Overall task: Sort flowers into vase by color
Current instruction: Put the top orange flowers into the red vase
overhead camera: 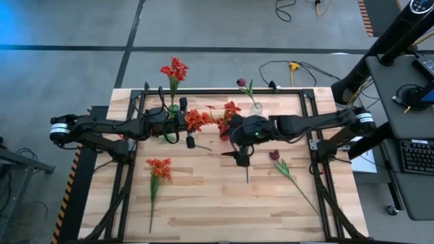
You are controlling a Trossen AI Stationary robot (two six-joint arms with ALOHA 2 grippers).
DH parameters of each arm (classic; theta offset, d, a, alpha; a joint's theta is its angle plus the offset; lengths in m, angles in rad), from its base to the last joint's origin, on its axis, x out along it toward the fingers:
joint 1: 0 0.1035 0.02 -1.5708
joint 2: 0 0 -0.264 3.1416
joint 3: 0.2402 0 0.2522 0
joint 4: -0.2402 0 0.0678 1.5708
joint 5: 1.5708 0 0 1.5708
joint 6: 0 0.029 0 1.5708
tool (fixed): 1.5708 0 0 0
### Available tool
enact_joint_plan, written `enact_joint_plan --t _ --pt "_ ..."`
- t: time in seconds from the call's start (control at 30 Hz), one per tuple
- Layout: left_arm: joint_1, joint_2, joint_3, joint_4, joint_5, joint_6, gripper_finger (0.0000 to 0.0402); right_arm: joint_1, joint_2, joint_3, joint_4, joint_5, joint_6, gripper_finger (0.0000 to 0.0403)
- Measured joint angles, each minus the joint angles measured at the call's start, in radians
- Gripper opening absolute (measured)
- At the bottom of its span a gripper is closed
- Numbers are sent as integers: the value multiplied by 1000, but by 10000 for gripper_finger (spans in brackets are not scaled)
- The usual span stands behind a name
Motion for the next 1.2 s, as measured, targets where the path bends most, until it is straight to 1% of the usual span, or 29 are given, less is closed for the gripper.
enact_joint_plan --t 0.07,0.1,0.13,0.23,0.3,0.53,0.63,0.77,1.03,1.2 --pt "0 0 0 -5 0 -1 12 2 10 1 -41 0 -37 332" --pt "0 0 0 -8 0 -1 12 1 13 3 -49 0 -21 331" --pt "0 0 0 -12 0 -2 12 -7 13 9 -31 -8 10 331" --pt "0 0 0 -13 -1 -3 12 -52 6 21 -14 -144 136 331" --pt "0 1 0 -9 -1 -3 12 -79 5 21 -13 -201 203 331" --pt "0 1 0 -12 -2 -3 12 -133 5 20 -40 -278 358 329" --pt "0 1 0 -13 -2 -3 12 -146 4 20 -28 -296 422 328" --pt "0 1 0 -13 -2 -3 12 -165 7 20 -24 -377 538 327" --pt "0 1 0 -13 -3 -3 12 -197 8 20 -22 -403 722 327" --pt "0 1 0 -13 -3 0 12 -221 8 20 44 -433 848 327"
